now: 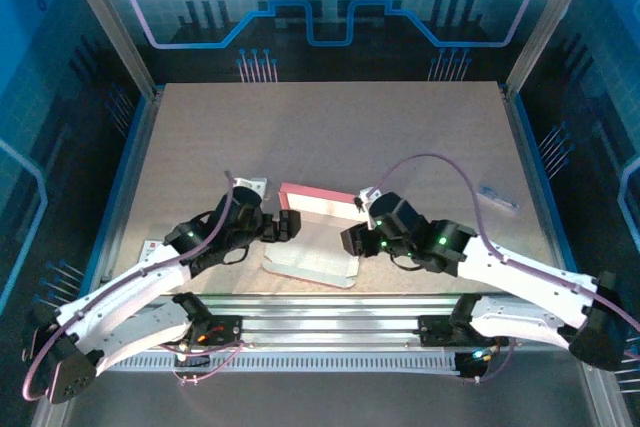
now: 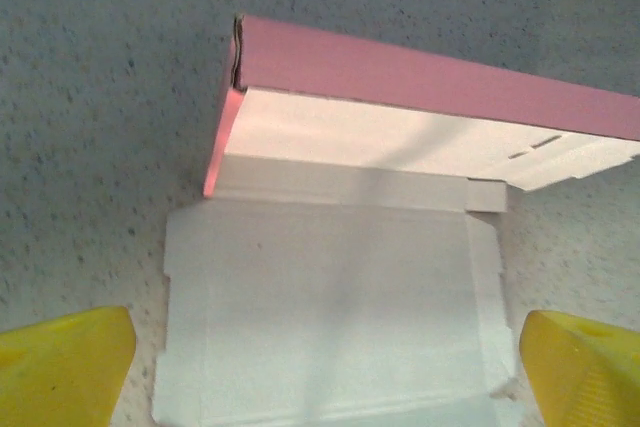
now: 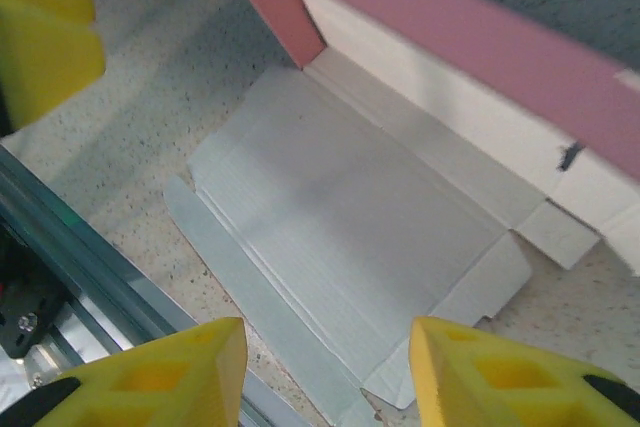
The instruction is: Fold the paper box
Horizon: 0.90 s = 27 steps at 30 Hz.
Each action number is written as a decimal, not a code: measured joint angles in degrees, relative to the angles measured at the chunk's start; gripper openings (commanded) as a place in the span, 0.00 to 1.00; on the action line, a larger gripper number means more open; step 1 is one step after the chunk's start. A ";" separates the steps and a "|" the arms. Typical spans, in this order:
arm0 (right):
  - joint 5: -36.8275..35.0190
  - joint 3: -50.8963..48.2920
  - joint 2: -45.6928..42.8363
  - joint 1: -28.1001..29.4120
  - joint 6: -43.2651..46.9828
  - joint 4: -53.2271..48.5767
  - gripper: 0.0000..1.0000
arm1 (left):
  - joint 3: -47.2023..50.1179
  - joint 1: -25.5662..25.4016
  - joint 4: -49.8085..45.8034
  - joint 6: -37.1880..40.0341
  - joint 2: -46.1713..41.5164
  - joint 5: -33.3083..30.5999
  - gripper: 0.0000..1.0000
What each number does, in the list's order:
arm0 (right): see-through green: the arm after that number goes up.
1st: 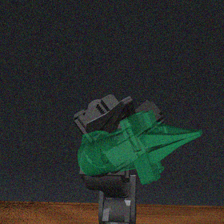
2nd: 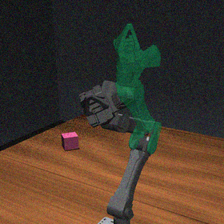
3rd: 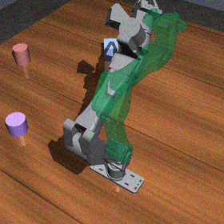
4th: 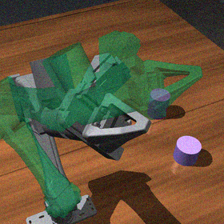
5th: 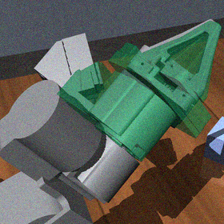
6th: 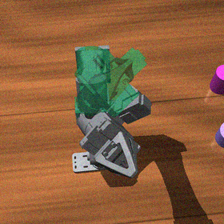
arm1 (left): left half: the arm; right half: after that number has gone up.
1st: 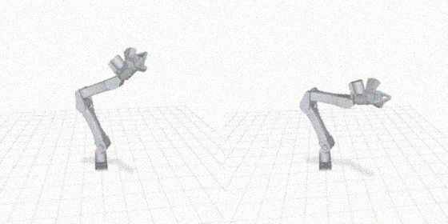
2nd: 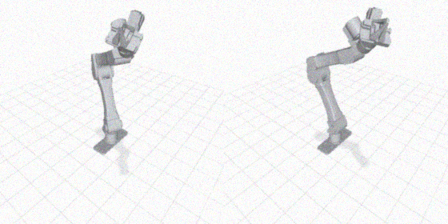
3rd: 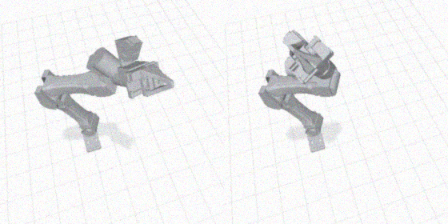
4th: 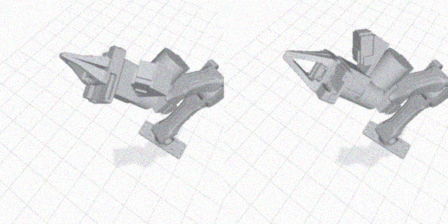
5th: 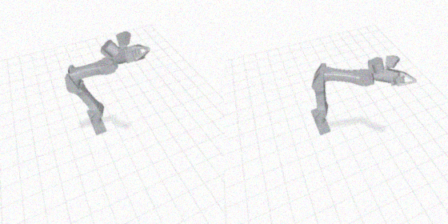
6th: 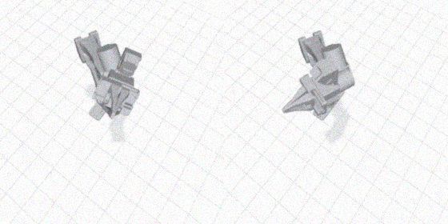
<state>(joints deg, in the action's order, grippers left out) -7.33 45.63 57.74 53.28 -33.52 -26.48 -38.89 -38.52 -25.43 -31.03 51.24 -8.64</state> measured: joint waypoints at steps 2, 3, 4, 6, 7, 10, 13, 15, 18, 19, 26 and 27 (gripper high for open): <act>1.44 0.94 -1.53 -1.79 0.39 -2.25 0.48 | -0.20 0.24 -1.42 -2.29 -1.18 2.16 0.99; 2.12 1.25 -2.47 -2.84 0.59 -3.43 0.48 | -0.20 0.24 -2.01 -3.58 -1.66 3.17 0.99; 2.82 1.42 -3.21 -3.82 0.63 -4.50 0.49 | -0.20 0.24 -2.45 -4.61 -1.97 3.91 0.99; 3.98 1.57 -4.50 -5.70 0.87 -6.14 0.49 | -0.20 0.24 -2.95 -6.56 -2.32 4.98 0.99; 4.76 1.60 -5.16 -6.73 1.03 -6.86 0.50 | -0.20 0.24 -3.04 -7.65 -2.34 5.33 0.99; 6.45 1.64 -7.19 -9.18 1.68 -8.26 0.52 | 0.07 0.24 -2.75 -11.19 -2.40 6.14 0.99; 7.63 1.90 -8.85 -10.49 2.36 -10.08 0.52 | 1.68 0.24 -1.62 -14.62 -2.69 6.99 0.99; 7.87 2.32 -9.88 -11.02 2.97 -11.74 0.52 | 3.63 0.24 0.11 -16.59 -2.67 7.63 0.99; 7.80 2.82 -11.98 -12.00 4.15 -14.34 0.53 | 7.06 0.04 3.15 -18.62 -2.54 8.81 0.99; 7.78 2.86 -12.70 -12.46 4.68 -15.10 0.55 | 8.04 -0.20 4.13 -19.04 -2.29 9.16 0.99; 7.39 2.84 -14.01 -16.20 6.40 -18.12 0.60 | 10.58 -2.64 9.14 -20.04 0.55 10.45 0.99; 7.37 2.82 -13.66 -16.92 6.36 -18.08 0.60 | 10.95 -2.82 9.90 -20.02 0.76 10.43 0.99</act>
<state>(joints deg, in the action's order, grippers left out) 0.03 48.45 44.07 36.36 -27.16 -44.56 -27.94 -41.34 -15.53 -51.05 52.01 1.78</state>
